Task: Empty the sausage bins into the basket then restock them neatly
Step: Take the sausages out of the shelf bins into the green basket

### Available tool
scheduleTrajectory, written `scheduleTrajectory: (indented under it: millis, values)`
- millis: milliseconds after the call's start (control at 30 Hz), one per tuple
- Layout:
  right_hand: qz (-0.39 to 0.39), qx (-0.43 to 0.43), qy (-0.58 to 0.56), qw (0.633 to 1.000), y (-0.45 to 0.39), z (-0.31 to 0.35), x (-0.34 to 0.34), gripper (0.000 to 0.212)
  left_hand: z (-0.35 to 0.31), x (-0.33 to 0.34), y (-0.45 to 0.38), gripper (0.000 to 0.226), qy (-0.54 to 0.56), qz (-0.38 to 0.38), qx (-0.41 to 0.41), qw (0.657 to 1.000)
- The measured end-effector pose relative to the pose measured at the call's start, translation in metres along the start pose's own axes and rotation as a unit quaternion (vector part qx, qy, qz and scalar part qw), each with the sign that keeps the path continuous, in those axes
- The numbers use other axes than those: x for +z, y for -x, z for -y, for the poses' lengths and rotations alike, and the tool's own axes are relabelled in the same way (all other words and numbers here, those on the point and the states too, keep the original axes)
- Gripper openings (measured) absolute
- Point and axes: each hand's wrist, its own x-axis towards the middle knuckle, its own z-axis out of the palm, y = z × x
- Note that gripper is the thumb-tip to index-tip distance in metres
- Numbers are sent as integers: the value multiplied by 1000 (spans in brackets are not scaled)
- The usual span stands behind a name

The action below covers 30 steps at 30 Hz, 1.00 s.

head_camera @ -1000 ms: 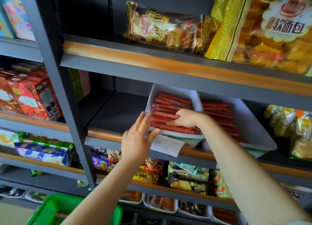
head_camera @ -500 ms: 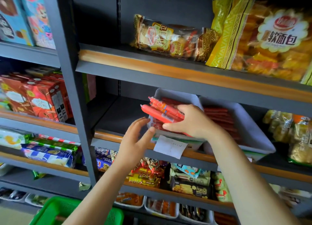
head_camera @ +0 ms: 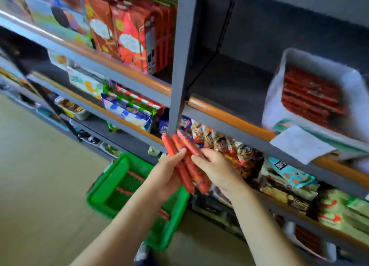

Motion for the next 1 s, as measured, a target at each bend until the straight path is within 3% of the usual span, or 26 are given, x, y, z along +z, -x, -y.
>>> scheduleTrajectory:
  millis: [100,167,300,400,600,800,1000]
  values:
    - [12,79,-96,992,-24,-36,42,25,5,-57,-11,33,9,-15,-26,1000]
    - [15,106,-93,990,-37,-62,68,28,10,-96,-19,29,10,-29,-46,998]
    - [19,87,55,994,-56,-121,113,12,32,-173,-43,12,-26,-125,-91,988]
    - [15,131,173,976,-71,-182,141,27,64,-236,-59,8,-83,-202,-125,968]
    - [71,191,255,945,-97,-276,191,25,126,-325,-78,8,-104,-257,-176,945]
    - [22,197,361,911,-140,-352,235,11,158,-377,-103,10,-99,-281,-171,939]
    - [19,188,418,889,-166,-395,246,18,167,-398,-123,11,-79,-293,-160,939]
